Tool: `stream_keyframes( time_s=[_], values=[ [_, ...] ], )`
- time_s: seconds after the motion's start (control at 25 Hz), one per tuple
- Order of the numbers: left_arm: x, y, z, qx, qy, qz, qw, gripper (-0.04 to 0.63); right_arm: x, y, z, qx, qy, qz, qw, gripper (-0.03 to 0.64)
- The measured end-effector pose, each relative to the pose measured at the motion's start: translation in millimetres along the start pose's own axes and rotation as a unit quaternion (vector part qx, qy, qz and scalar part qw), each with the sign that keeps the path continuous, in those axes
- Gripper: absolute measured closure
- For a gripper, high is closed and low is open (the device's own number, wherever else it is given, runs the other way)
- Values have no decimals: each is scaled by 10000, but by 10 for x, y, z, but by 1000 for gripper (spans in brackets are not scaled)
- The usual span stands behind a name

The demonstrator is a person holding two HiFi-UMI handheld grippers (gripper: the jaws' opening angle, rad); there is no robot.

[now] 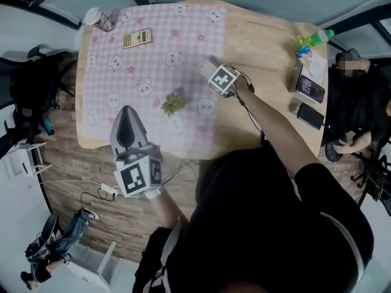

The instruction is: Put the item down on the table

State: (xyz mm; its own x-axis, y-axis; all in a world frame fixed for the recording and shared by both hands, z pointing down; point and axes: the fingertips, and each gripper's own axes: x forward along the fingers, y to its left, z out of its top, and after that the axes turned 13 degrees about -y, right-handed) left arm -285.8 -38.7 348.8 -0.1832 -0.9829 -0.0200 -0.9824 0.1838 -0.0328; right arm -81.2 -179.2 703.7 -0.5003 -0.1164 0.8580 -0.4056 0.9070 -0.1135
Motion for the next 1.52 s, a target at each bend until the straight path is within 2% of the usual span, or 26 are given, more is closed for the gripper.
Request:
stream_keyframes(
  time_s=[0.16, 0.4, 0.8, 1.04, 1.12, 1.2, 1.24, 1.52],
  values=[
    [-44, -11, -107, -112, 129, -39, 9998, 600, 117, -78, -96, -418, 609, -154, 9972, 295],
    [-56, -46, -214, -128, 311, -176, 9993, 600, 151, -68, -124, -409, 815, -180, 9957, 296],
    [-77, -47, -218, -192, 386, -181, 9989, 600, 168, -10, -172, -519, 838, -119, 9951, 295],
    [-67, -39, -220, -186, 357, -162, 9991, 600, 132, 18, -104, -546, 718, 121, 9958, 295],
    [-81, -72, -250, -210, 390, -193, 9988, 600, 107, 65, -161, -510, 727, 266, 9957, 263],
    [-69, -80, -239, -197, 378, -206, 9989, 600, 84, 76, -151, -546, 678, 368, 9955, 181],
    [-62, -81, -225, -186, 358, -206, 9990, 600, 71, 59, -129, -568, 621, 357, 9958, 169],
    [-37, -114, -185, -181, 285, -252, 9991, 600, -20, -15, -96, -491, 454, 322, 9972, 161]
  ],
)
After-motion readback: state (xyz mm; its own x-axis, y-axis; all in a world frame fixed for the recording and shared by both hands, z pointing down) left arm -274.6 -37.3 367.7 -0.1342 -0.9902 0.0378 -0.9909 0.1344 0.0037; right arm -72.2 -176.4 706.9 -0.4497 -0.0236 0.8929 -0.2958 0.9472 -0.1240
